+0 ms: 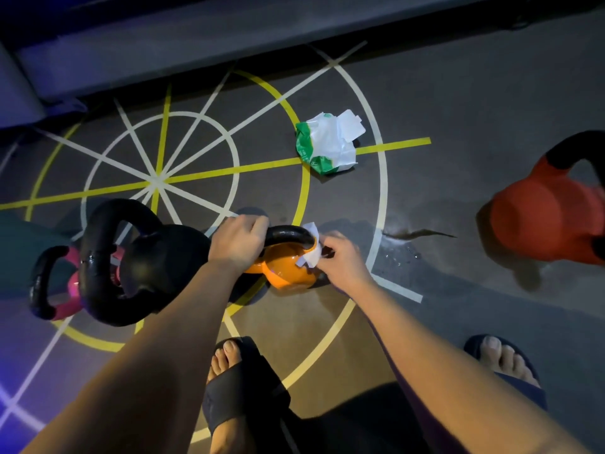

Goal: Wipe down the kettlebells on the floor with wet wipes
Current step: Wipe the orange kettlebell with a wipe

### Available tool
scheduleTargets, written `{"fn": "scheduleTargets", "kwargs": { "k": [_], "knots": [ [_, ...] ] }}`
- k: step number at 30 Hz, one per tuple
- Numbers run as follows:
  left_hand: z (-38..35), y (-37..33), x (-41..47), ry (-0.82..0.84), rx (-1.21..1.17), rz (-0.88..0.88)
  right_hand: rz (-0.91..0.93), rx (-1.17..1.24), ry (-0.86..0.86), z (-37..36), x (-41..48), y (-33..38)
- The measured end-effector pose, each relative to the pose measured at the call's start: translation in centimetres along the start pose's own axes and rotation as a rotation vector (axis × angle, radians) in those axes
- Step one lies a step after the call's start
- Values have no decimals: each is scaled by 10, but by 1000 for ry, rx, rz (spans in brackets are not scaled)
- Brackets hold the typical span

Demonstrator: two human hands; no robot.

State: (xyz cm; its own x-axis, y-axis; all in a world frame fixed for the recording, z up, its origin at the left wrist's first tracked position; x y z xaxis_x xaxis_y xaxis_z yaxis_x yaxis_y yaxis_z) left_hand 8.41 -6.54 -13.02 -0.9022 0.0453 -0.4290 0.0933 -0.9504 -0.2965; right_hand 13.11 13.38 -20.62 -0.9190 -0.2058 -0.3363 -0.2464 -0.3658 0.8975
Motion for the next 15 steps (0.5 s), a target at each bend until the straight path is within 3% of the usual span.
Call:
{"fn": "scheduleTargets", "kwargs": {
  "k": [4, 7, 10, 13, 15],
  "knots": [
    [-3, -7, -7, -40, -51, 39, -69, 133, 122, 5, 5, -2],
    [-2, -19, -9, -84, -105, 115, -26, 88, -169, -9, -10, 3],
    [-3, -35, -13, -82, -47, 124, -129, 61, -417, -27, -27, 5],
    [-1, -46, -20, -84, -100, 108, -208, -106, -508, -25, -32, 8],
    [0, -51, -22, -56, -89, 81, -178, -45, -479, -22, -34, 14]
  ]
}}
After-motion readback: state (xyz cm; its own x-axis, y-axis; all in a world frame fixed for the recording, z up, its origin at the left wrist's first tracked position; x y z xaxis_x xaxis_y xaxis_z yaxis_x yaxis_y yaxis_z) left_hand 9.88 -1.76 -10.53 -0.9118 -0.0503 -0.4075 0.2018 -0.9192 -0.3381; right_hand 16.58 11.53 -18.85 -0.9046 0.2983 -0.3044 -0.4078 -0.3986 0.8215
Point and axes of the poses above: each hand's wrist, its own x-axis towards the middle knuckle, its own z-axis out of the back of the hand, y = z × x, the point moved 2 cm from there along x, towards the middle knuckle, and after that the axes turned 7 degrees about y, right-handed, at the moved point
